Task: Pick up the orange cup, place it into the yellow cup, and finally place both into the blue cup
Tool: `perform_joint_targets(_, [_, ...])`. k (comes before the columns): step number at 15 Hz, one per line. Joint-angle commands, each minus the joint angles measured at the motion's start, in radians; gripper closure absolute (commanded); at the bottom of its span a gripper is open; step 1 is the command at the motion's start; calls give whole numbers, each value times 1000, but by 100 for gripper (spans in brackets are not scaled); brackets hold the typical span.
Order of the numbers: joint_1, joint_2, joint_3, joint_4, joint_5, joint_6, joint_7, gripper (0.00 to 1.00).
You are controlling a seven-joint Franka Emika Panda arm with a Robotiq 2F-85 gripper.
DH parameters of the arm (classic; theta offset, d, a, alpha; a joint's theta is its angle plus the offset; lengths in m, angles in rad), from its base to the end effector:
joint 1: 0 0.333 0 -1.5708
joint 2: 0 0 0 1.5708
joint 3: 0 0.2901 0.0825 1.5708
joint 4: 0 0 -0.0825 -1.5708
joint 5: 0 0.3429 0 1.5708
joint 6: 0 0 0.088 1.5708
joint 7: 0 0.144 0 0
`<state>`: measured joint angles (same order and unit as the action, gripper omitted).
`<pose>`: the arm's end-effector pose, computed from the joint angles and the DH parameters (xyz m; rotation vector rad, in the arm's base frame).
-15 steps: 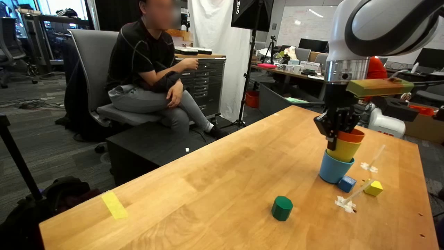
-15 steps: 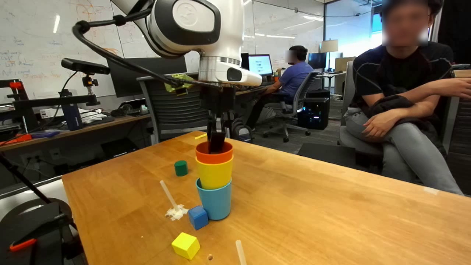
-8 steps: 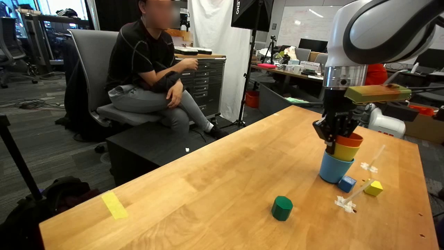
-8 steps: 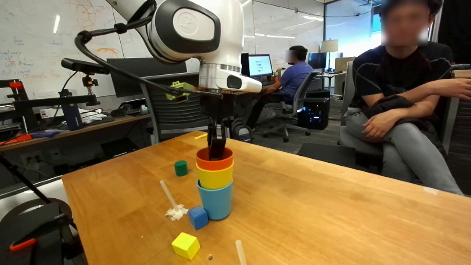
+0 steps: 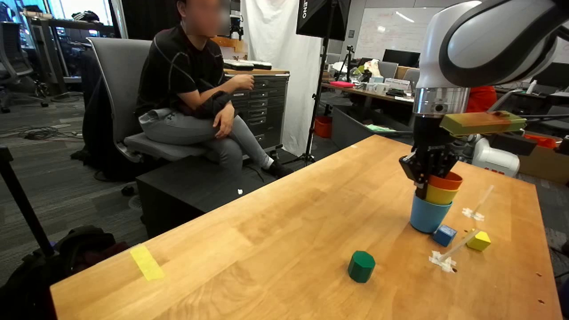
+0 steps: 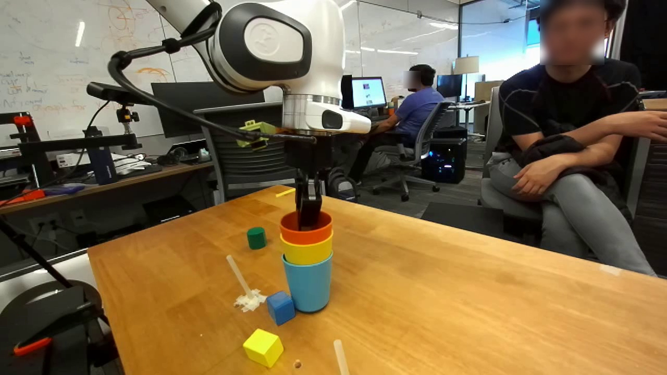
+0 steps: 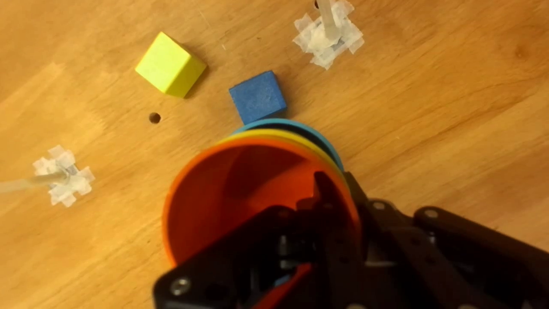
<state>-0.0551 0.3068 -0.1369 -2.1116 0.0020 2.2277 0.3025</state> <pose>0.5048 -0.0992 0.2256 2.9847 -0.7517 -0.2861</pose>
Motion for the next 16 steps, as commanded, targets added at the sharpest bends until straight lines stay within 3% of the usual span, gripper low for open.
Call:
perform_joint_targets(1, [2, -4, 2, -15, -13, 27, 3, 78])
perform_joint_targets(2, [2, -5, 2, -16, -13, 28, 2, 67])
perform_joint_targets(11, [6, -47, 4, -65, -20, 45, -17, 1])
perform_joint_targets(16, [9, -123, 11, -92, -22, 18, -53, 0])
